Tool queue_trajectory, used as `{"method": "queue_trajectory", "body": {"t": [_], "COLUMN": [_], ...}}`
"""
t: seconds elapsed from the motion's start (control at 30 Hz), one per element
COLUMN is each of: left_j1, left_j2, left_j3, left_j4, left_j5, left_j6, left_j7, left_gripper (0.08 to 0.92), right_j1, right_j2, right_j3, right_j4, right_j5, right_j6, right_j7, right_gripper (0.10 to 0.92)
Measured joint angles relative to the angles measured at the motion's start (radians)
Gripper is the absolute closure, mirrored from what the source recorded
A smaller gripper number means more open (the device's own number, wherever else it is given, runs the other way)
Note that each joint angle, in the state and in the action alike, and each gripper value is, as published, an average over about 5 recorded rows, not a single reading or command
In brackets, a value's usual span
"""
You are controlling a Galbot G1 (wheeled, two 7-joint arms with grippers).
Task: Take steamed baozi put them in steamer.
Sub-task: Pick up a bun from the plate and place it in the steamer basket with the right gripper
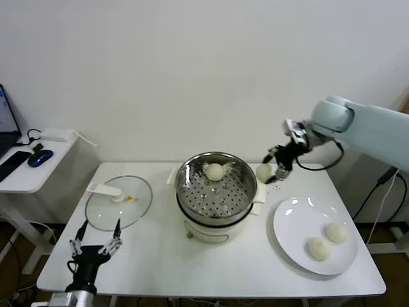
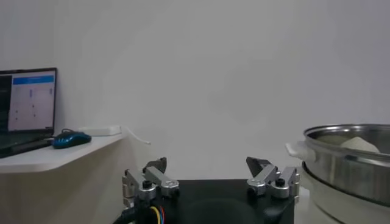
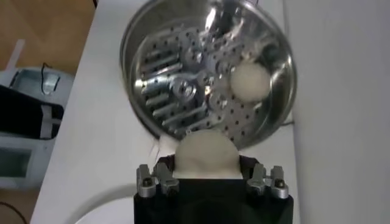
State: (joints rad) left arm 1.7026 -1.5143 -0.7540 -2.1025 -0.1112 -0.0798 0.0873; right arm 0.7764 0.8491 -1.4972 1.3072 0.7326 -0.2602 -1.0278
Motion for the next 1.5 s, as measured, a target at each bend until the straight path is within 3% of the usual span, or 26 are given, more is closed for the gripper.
{"method": "queue_trajectory", "body": {"t": [0.7,1.5], "left_j1": [0.014,0.012], "left_j2": [0.011,0.018], "left_j3": [-0.022,-0.029], "left_j4": [0.009,0.026], "left_j5": [0.000,-0.017], "left_j6": [0.000,-0.002], "left_j7": [-0.002,-0.002], "left_gripper": [0.177,0.177], "right_j1": [-0.138,-0.276], "right_j2": [0.399,0.535], "right_j3": [0.017,0.061], "right_j4": [-0.239,-0.387], "right_j5": [0.046,-0.012], "right_j6": [-0.028,-0.022], "right_j7": [0.027,0.031], "right_gripper": [0.338,0.338]}}
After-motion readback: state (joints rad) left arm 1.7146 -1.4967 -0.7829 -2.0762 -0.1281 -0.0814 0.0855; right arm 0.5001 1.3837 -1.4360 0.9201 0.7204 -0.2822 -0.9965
